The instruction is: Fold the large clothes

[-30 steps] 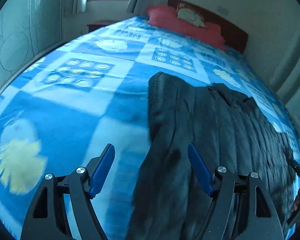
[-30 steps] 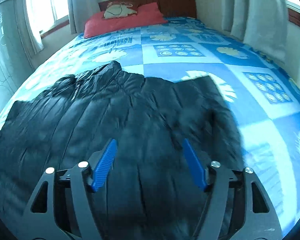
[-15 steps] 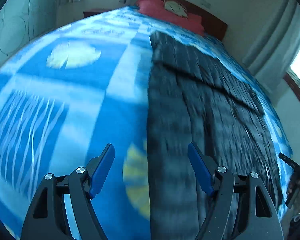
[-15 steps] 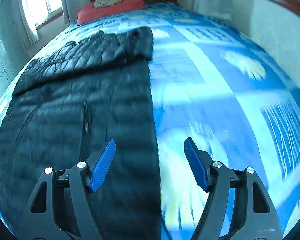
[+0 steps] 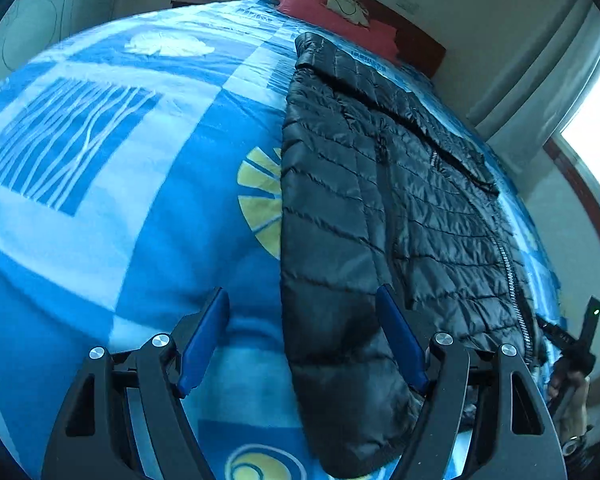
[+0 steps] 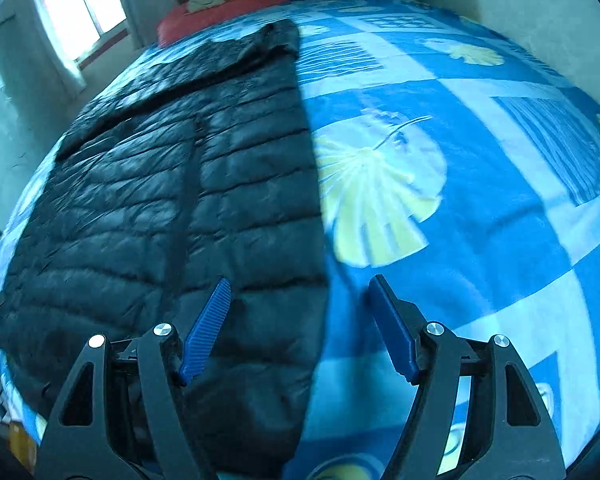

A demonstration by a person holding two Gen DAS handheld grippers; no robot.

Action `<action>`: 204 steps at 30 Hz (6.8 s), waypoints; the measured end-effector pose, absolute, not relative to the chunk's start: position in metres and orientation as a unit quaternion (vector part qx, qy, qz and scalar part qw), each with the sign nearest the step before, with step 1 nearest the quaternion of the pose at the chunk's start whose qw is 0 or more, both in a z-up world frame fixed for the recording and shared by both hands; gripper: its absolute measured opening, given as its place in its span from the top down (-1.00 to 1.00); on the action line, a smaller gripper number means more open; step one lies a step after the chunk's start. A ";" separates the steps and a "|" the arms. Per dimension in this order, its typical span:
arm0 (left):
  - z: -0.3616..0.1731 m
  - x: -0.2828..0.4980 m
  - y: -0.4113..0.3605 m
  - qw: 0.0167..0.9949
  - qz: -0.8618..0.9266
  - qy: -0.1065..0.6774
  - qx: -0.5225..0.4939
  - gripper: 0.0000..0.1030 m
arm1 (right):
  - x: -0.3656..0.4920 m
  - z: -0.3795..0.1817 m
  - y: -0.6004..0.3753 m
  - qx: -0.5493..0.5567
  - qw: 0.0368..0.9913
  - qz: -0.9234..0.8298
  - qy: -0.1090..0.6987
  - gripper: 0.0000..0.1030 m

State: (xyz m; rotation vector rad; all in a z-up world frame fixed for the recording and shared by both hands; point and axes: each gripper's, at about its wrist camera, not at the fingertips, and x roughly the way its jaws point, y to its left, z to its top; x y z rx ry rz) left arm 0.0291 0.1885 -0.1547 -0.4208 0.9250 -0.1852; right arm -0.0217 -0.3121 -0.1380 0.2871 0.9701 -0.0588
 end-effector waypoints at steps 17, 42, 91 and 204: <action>-0.159 0.013 0.172 0.853 -0.147 0.453 -0.215 -0.43 | -0.047 -0.135 -0.290 0.129 0.872 0.011 0.471 0.02; -0.156 0.012 0.184 0.842 -0.144 0.444 -0.269 0.66 | -0.050 -0.129 -0.301 0.190 0.868 0.056 0.455 0.73; -0.157 0.269 0.183 0.835 -0.146 0.430 -0.312 0.66 | 0.217 -0.155 -0.340 0.348 0.828 0.076 0.434 0.79; -0.107 0.281 0.136 0.893 -0.174 0.414 0.019 0.67 | 0.226 -0.115 -0.319 0.072 0.908 0.092 0.402 0.72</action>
